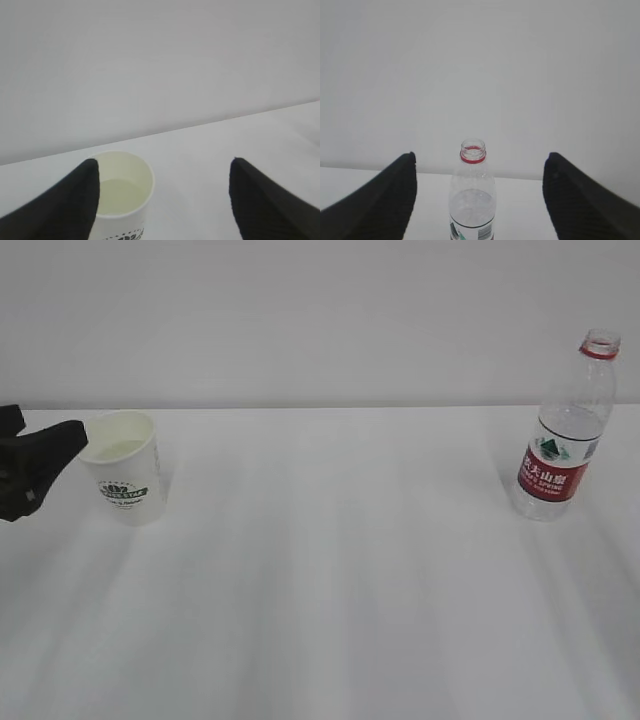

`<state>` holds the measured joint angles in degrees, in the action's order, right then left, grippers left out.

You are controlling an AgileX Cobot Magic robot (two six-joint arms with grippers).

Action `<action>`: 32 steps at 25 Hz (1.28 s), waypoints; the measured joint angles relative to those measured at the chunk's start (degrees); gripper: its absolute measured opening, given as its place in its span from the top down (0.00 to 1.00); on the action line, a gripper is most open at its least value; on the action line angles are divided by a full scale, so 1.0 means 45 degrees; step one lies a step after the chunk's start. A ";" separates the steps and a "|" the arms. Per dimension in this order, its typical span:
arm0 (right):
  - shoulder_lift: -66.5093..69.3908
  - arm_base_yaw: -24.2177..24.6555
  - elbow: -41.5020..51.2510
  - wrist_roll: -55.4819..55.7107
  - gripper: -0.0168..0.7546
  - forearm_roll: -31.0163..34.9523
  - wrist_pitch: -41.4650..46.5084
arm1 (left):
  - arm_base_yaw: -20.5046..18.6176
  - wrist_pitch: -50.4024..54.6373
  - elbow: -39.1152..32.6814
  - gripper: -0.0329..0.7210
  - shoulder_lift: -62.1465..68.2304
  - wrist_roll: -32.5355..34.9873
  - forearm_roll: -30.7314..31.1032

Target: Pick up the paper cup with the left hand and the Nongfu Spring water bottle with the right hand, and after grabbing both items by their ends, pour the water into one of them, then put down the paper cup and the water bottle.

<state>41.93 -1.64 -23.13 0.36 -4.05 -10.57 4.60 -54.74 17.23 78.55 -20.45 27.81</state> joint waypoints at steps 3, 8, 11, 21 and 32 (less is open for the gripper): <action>-0.0175 0.0000 -0.0472 0.0000 0.21 0.0000 0.0659 | 0.0000 0.0970 0.0000 0.18 -0.0753 -0.0237 0.0000; -0.0260 0.0000 -0.1047 0.0000 0.21 0.0000 0.1683 | 0.0000 0.2523 -0.0027 0.18 -0.1931 -0.0381 0.0000; -0.0587 0.0000 -0.1155 0.0000 0.21 0.0000 0.2348 | 0.0000 0.3211 -0.0072 0.18 -0.2688 -0.0464 0.0000; -0.1798 0.0000 -0.1160 0.0000 0.21 0.0000 0.3218 | 0.0000 0.5371 -0.0129 0.18 -0.4983 -0.0512 0.0000; -0.2686 0.0000 -0.1701 0.0000 0.21 0.0000 0.4302 | 0.0000 0.8113 -0.0150 0.18 -0.7438 -0.1523 0.0000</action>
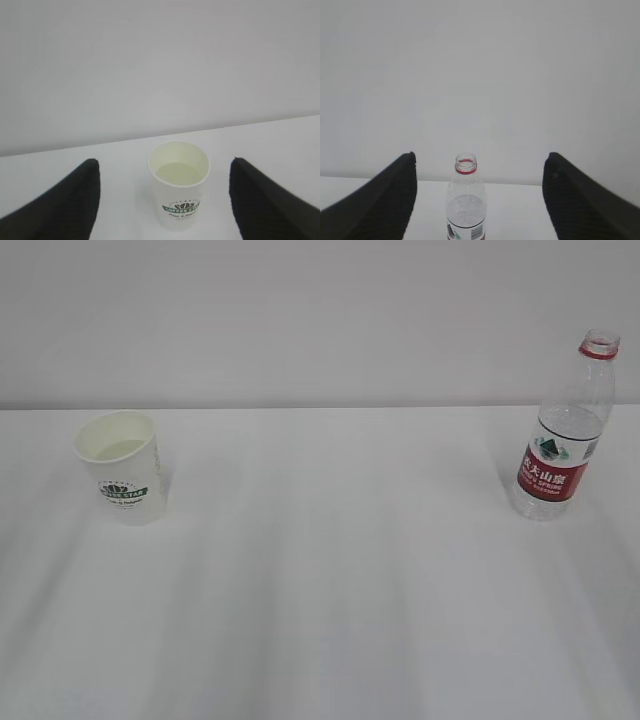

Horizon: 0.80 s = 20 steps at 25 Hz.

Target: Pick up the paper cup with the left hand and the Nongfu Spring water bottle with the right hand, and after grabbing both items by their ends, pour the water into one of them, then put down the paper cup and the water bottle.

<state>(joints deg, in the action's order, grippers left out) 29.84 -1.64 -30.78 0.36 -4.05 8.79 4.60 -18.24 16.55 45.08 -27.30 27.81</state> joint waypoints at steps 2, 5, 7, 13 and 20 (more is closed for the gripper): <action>0.0000 0.0000 -0.0172 0.0000 0.21 0.0074 0.0220 | 0.0000 0.0852 0.0000 0.18 -0.0331 -0.0438 0.0000; -0.0036 0.0000 -0.0376 0.0000 0.21 0.0218 0.0560 | 0.0000 0.2040 0.0156 0.18 -0.0913 -0.0659 -0.0018; -0.0120 0.0000 -0.0533 0.0000 0.21 0.0347 0.0844 | 0.0000 0.2620 0.0380 0.18 -0.1337 -0.0704 -0.0051; -0.0602 0.0000 -0.0738 0.0000 0.21 0.0428 0.1250 | 0.0000 0.4429 0.1673 0.24 -0.2837 -0.0735 -0.0116; -0.1431 0.0000 -0.0808 0.0000 0.21 0.0457 0.1691 | 0.0000 0.6438 0.3255 0.35 -0.3754 -0.0743 -0.0147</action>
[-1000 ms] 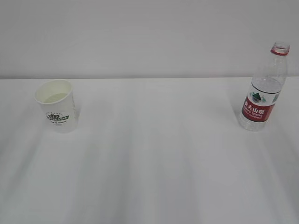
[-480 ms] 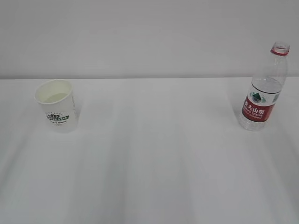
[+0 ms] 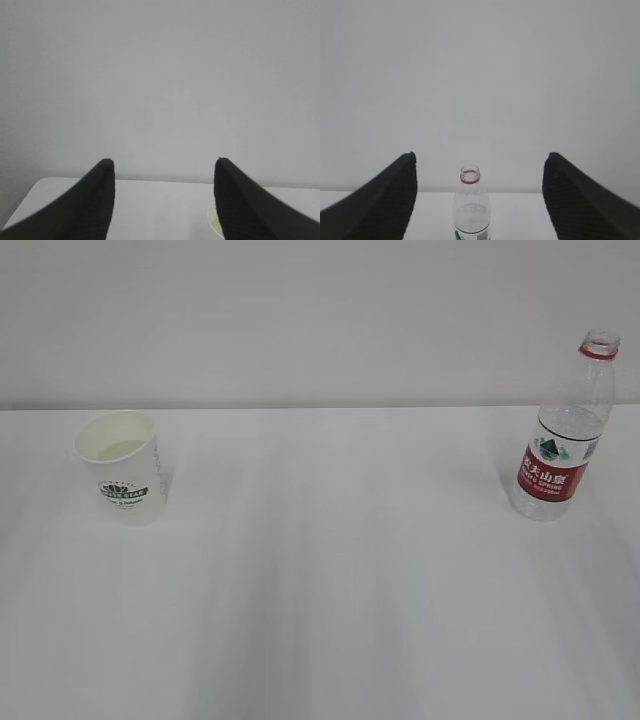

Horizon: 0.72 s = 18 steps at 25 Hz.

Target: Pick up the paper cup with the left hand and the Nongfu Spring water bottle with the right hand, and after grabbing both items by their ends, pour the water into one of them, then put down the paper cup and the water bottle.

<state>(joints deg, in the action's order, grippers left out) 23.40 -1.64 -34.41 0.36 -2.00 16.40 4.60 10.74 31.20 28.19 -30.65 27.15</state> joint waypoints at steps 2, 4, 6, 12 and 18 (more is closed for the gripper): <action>-0.0142 0.0000 -0.0140 0.0000 0.21 0.0000 0.0457 | 0.0000 0.0530 0.0259 0.36 -0.0105 0.0000 0.0000; -0.0227 0.0000 -0.0221 0.0000 0.21 0.0000 0.0840 | 0.0000 0.1191 0.0460 0.36 -0.0162 0.0000 -0.0032; -0.0306 0.0000 -0.0375 0.0000 0.21 0.0000 0.1276 | 0.0000 0.1989 0.0602 0.36 -0.0284 -0.0020 -0.0063; -0.0826 0.0000 -0.0761 0.0000 0.21 0.0000 0.2239 | 0.0000 0.4176 0.0889 0.36 -0.0827 0.0115 -0.0160; -0.1263 0.0000 -0.1142 0.0000 0.21 0.0000 0.3609 | 0.0000 0.5949 0.1232 0.37 -0.1727 0.2751 -0.1368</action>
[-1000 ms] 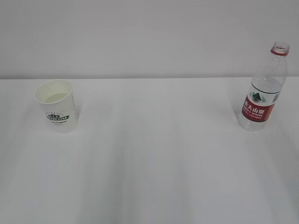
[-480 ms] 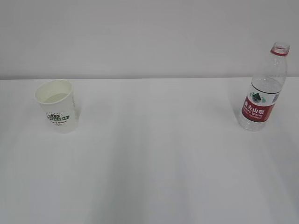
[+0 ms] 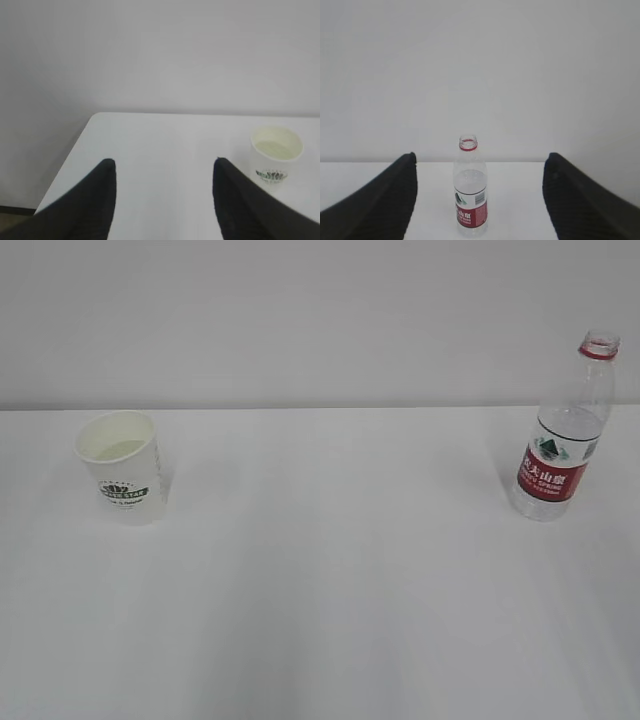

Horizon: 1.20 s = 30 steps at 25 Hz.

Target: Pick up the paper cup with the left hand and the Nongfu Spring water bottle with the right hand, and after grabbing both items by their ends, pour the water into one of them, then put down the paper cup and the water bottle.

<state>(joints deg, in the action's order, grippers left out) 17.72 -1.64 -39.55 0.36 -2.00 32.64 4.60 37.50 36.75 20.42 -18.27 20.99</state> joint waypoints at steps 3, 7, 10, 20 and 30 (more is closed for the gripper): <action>-0.0198 0.0000 -0.0219 0.0000 0.21 0.0000 0.0797 | 0.0000 0.1292 0.0239 0.37 -0.0472 0.1047 -0.0790; -0.0458 0.0000 -0.0542 0.0000 0.21 0.0000 0.2031 | 0.0000 0.2785 0.0496 0.37 -0.1193 0.1596 -0.1234; -0.0690 0.0000 -0.0596 0.0000 0.21 0.0000 0.2984 | 0.0000 0.3982 0.0639 0.37 -0.1739 0.2708 -0.1927; -0.2083 0.0000 -0.0651 -0.0184 0.21 0.0000 0.5054 | 0.0000 0.6187 0.0680 0.37 -0.2507 0.3199 -0.4236; -0.3384 0.0000 -0.0678 -0.0579 0.21 -0.0024 0.7403 | 0.0000 0.7237 0.0680 0.38 -0.2993 0.3710 -0.4664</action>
<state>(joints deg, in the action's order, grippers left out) 2.49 -1.64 -42.60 -2.25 -2.10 65.95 4.60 70.07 39.81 6.95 -1.57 0.00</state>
